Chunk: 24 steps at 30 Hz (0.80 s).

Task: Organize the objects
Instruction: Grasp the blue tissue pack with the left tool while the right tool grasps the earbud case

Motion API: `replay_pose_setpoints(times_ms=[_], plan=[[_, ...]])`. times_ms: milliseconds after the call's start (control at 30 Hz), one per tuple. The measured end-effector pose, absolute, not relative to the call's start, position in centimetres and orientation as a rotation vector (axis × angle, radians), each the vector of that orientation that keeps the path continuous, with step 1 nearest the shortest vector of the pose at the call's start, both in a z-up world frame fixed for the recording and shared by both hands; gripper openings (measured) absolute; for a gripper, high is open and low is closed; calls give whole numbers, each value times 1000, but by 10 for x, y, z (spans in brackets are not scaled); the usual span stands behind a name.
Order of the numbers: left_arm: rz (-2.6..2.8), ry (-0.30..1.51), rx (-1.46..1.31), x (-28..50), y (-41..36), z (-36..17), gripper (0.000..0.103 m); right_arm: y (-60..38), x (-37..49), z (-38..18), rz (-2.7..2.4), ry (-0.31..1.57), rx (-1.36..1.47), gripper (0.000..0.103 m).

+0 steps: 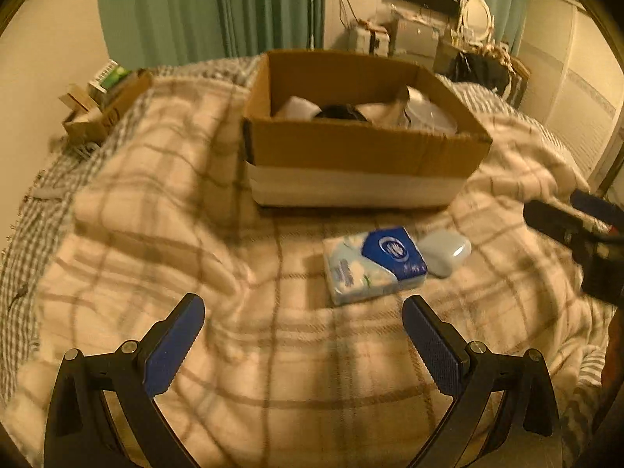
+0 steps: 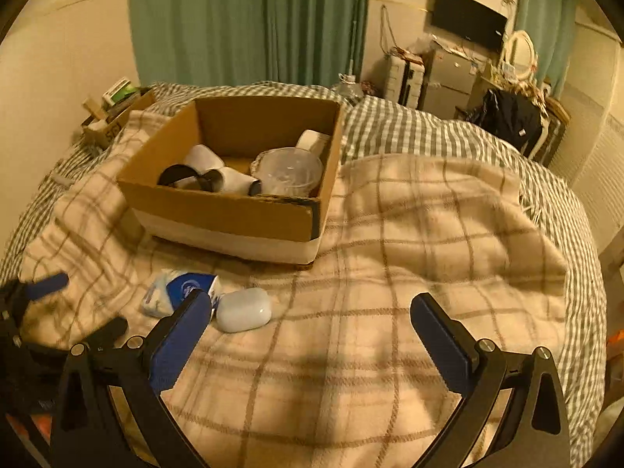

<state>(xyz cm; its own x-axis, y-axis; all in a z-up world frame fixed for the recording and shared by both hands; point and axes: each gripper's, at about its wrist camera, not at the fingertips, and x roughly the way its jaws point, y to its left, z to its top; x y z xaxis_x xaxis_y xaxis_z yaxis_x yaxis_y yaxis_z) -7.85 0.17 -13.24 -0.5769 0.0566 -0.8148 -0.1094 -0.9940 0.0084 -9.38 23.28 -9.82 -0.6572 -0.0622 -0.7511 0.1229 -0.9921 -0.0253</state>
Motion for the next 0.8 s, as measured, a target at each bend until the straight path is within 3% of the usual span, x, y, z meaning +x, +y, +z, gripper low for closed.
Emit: replay_pose_setpoints(times_ms=[533,600,633,800], plan=[[2568,86,-1493,-128,48,-176,102,244,-115,-118,-2765,46,1348,102],[2535,41,-1493,-132,46,-183,83,245,-115,-119,-2763,38,1355,102],[2516,6,-1499,-133,42,-185,78,245,-116,-120,-2763,37,1357,102],[2563,-30,-1425,-122,27,-168,77,241,-115,-120,-2757,66,1345,100]])
